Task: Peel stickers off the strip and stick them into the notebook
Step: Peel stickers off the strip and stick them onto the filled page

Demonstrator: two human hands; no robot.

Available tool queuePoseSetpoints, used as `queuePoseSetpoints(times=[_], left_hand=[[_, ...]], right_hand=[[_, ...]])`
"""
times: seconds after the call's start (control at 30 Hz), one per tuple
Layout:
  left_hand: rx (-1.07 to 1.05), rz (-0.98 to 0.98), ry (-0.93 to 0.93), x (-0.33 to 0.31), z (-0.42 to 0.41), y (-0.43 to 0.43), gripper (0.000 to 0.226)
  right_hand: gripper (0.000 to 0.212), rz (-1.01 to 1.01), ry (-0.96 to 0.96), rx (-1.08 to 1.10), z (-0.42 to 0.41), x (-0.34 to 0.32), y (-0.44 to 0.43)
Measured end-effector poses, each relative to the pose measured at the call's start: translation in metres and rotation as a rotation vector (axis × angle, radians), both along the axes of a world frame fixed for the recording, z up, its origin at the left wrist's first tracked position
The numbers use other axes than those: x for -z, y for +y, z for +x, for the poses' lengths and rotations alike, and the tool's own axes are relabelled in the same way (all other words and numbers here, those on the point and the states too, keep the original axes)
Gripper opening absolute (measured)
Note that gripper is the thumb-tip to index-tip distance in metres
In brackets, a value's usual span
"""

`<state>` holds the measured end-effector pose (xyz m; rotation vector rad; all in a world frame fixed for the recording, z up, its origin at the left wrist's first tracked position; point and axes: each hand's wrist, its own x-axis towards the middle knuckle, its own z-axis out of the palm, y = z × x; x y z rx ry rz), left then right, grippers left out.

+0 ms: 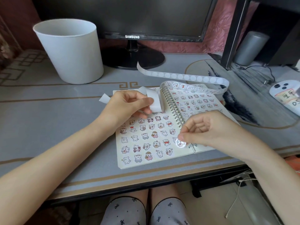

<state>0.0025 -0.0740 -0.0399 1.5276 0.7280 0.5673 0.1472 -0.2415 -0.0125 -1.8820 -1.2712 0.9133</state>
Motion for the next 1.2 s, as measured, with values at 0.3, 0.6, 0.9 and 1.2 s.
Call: queuePoseSetpoints(times=[0.3, 0.6, 0.9, 1.2], left_hand=[[0.001, 0.003, 0.001, 0.0, -0.001, 0.0, 0.013], [0.011, -0.003, 0.001, 0.001, 0.0, 0.001, 0.012], [0.012, -0.003, -0.003, 0.0, -0.001, 0.001, 0.012], [0.015, -0.01, -0.003, 0.0, -0.001, 0.0, 0.013]], right_hand=[[0.008, -0.024, -0.115, 0.07, -0.012, 0.0, -0.007], [0.01, -0.066, -0.22, 0.052, -0.016, -0.004, -0.007], [0.011, -0.075, -0.34, 0.058, -0.021, -0.005, -0.007], [0.012, -0.102, -0.51, 0.069, -0.026, -0.001, -0.007]])
